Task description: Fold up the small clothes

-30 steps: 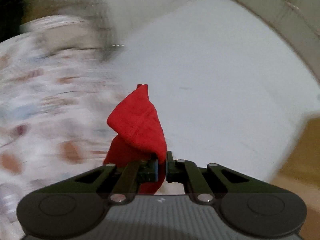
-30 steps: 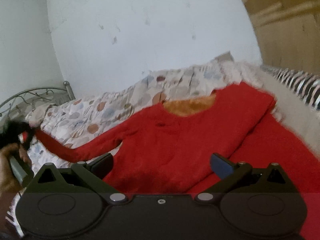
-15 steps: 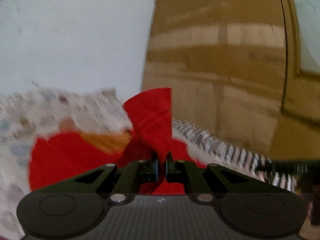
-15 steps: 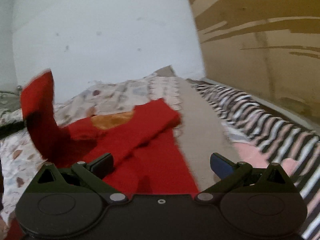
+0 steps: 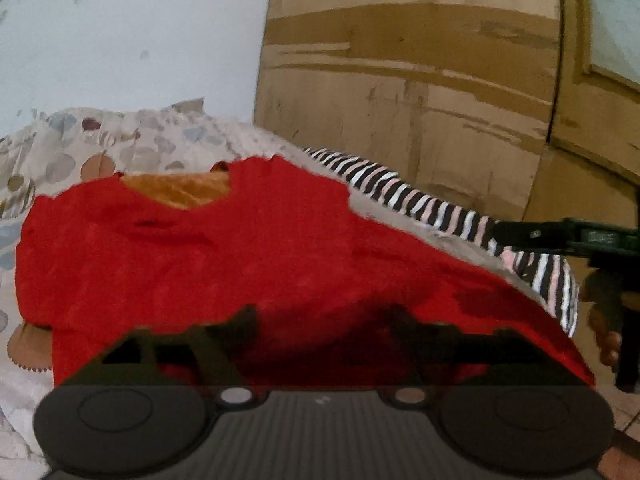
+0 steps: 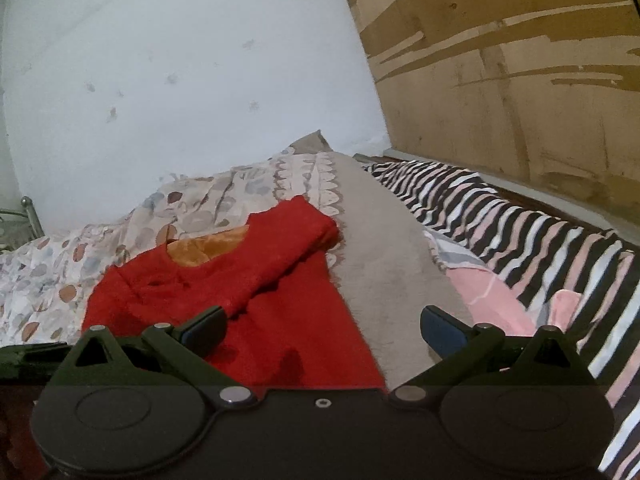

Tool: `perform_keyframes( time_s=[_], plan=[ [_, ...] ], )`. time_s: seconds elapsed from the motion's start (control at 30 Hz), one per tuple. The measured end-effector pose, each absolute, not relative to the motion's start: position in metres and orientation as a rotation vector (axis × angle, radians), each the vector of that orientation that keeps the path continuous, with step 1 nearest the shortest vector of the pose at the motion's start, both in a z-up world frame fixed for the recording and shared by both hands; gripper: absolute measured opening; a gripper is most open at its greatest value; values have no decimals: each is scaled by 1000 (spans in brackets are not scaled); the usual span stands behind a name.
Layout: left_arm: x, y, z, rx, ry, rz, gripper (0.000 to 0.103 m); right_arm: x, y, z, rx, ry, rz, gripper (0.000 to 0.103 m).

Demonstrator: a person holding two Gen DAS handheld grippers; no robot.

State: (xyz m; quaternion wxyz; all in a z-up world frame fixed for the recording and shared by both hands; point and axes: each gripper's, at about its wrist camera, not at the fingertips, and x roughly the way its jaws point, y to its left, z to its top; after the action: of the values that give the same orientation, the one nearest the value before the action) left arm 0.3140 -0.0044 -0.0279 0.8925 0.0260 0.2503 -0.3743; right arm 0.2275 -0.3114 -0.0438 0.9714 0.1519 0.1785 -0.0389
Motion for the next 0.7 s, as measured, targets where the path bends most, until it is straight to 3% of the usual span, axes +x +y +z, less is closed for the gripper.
perform_keyframes(
  time_s=[0.1,0.43,0.53,0.6,0.67,0.7],
  plan=[
    [311,3,-18,33,501,-791,102,232,-304,-43,297,361,-56,103],
    [330,47,-10,98,546,-386,103,274,-256,-46,227,457,156,98],
    [353,64,-23,22,671,-223,103,290,-236,-50,150,509,179,81],
    [369,77,-35,-51,781,-155,103,296,-226,-54,120,541,217,49],
    [380,85,-44,-96,852,-116,103,297,-217,-57,71,549,224,30],
    [382,87,-44,-109,856,-120,103,297,-214,-57,51,543,234,2]
  ],
)
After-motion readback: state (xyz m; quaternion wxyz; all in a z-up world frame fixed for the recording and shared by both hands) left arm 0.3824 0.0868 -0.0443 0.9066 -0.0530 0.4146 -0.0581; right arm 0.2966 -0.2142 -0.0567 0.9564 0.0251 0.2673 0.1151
